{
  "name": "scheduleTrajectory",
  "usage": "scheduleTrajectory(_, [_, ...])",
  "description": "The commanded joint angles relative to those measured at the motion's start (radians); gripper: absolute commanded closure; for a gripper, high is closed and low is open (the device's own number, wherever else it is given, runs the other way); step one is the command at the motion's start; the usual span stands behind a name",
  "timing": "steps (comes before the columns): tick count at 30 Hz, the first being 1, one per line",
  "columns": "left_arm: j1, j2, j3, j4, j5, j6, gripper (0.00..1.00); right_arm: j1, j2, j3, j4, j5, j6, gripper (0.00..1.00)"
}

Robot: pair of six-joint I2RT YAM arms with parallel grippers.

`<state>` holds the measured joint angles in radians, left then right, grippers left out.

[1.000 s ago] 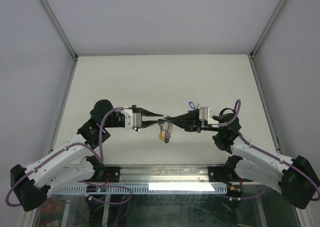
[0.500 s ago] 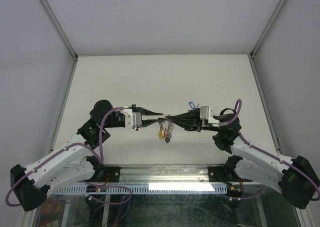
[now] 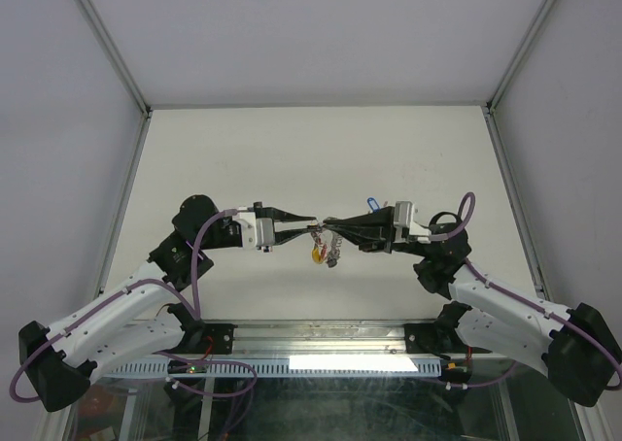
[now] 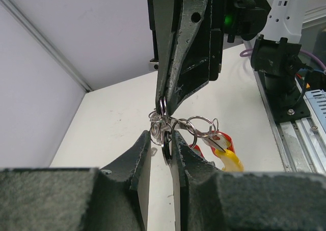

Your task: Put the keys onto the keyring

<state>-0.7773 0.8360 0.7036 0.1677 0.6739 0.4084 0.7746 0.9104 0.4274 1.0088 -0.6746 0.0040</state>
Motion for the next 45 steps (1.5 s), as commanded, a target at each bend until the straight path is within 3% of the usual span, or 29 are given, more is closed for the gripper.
scheduleTrajectory(1, [0.008, -0.015, -0.001, 0.009, -0.01, 0.01, 0.98, 0.001, -0.011, 0.021, 0.166, 0.075, 0.027, 1.0])
scheduleTrajectory(13, [0.008, -0.007, 0.0, -0.015, 0.032, 0.03, 0.89, 0.0, -0.013, 0.02, 0.162, 0.096, 0.027, 1.0])
scheduleTrajectory(20, [0.008, -0.027, 0.011, -0.012, -0.021, 0.028, 0.88, 0.001, -0.021, 0.022, 0.127, 0.056, 0.019, 1.0])
scheduleTrajectory(22, [0.008, -0.05, 0.005, -0.004, -0.049, 0.028, 0.85, 0.0, -0.036, 0.023, 0.084, 0.051, -0.008, 1.0])
scheduleTrajectory(26, [0.009, -0.085, -0.003, 0.013, -0.058, 0.024, 0.68, 0.0, -0.063, 0.032, 0.002, 0.046, -0.051, 1.0])
scheduleTrajectory(28, [0.008, -0.09, -0.003, 0.023, -0.043, 0.019, 0.66, 0.0, -0.072, 0.032, -0.014, 0.049, -0.062, 1.0])
scheduleTrajectory(37, [0.009, -0.064, -0.002, 0.09, -0.014, -0.016, 0.66, 0.0, -0.065, 0.04, -0.022, 0.033, -0.06, 1.0])
scheduleTrajectory(45, [0.008, -0.012, -0.012, 0.162, 0.049, -0.074, 0.73, 0.0, -0.053, 0.043, -0.008, 0.034, -0.056, 1.0])
